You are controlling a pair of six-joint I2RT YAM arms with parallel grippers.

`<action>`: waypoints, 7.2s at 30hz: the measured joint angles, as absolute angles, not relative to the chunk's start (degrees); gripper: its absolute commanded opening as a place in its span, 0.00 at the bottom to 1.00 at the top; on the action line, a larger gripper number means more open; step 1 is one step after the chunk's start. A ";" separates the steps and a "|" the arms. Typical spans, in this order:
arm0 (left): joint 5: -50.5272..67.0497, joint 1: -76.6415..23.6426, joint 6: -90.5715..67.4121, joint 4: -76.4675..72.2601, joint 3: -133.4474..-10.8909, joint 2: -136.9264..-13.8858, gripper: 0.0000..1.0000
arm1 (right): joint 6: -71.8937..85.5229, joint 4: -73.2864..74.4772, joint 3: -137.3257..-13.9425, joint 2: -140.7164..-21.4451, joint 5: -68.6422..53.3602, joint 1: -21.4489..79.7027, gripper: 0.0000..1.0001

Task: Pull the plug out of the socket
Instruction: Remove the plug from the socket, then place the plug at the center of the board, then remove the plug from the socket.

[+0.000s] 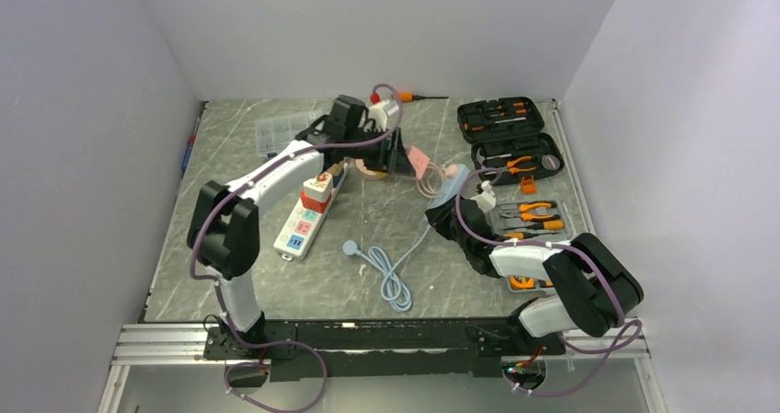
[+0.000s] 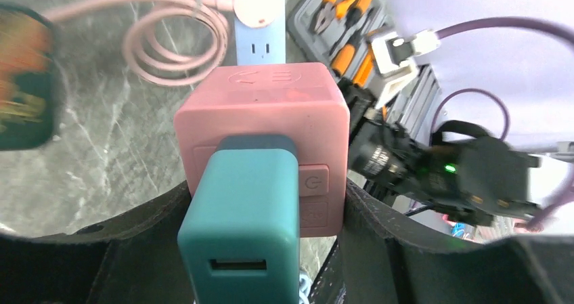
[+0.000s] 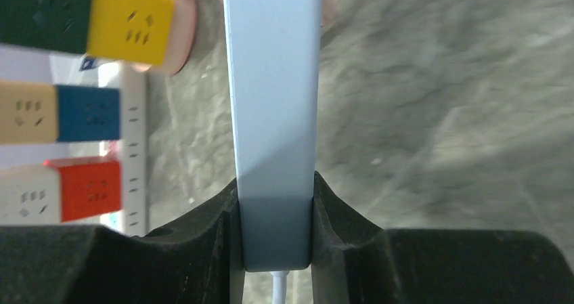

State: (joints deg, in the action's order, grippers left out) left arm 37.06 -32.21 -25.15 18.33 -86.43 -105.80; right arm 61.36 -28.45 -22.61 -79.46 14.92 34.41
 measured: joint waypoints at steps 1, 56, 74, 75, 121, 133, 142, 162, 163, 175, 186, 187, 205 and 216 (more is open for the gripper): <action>37.60 -31.55 -25.15 18.22 -86.43 -104.92 0.00 | 61.12 -28.23 -21.71 -79.99 15.62 33.95 0.00; 16.69 -44.62 18.39 40.91 -78.87 -105.12 0.99 | 44.82 -26.06 -8.78 -61.73 6.09 33.10 0.00; 19.73 -44.62 29.08 35.09 -91.07 -103.02 0.99 | 40.73 -21.56 -10.83 -57.30 3.55 33.08 0.00; 19.73 -44.62 30.30 34.41 -91.55 -104.86 0.99 | 40.51 -21.10 -10.90 -56.82 3.33 33.08 0.00; 33.17 -40.77 58.35 47.22 -108.14 -120.11 0.00 | 29.43 -15.99 -13.80 -50.33 -5.08 33.10 0.11; 32.91 -40.69 58.39 50.15 -110.89 -121.25 0.00 | 29.82 -23.94 -14.31 -55.48 -3.51 31.40 0.60; 32.58 -40.71 59.18 50.92 -110.87 -121.36 0.00 | 31.09 -30.92 -19.51 -64.34 -8.29 27.03 0.43; 32.08 -40.58 59.48 46.87 -107.63 -121.32 0.00 | 32.53 -30.59 -22.15 -70.11 -11.11 24.01 0.00; 32.10 -40.60 59.53 46.72 -107.53 -121.32 0.00 | 32.58 -31.14 -21.76 -70.35 -11.29 23.57 0.00; 34.44 -39.40 63.66 46.57 -105.10 -119.63 0.00 | 31.07 -32.73 -21.39 -71.50 -11.42 23.53 0.00; 37.71 -39.05 65.08 50.15 -104.31 -117.05 0.35 | 28.77 -39.66 -17.26 -67.75 -13.74 24.95 0.00; 37.71 -39.00 65.08 50.65 -104.31 -116.81 0.38 | 28.45 -39.51 -17.30 -67.24 -13.65 25.43 0.00; 38.20 -38.11 65.54 56.34 -105.16 -116.09 0.67 | 23.40 -37.85 -18.09 -65.56 -11.49 29.67 0.00; 41.65 -38.24 68.88 66.37 -118.13 -123.59 0.18 | 21.28 -37.32 -18.70 -65.56 -10.31 30.11 0.00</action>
State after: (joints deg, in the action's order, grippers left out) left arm 41.65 -38.24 68.88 66.37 -118.13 -123.59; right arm 21.28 -37.32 -18.70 -65.56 -10.31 30.11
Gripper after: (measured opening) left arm 0.220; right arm 0.344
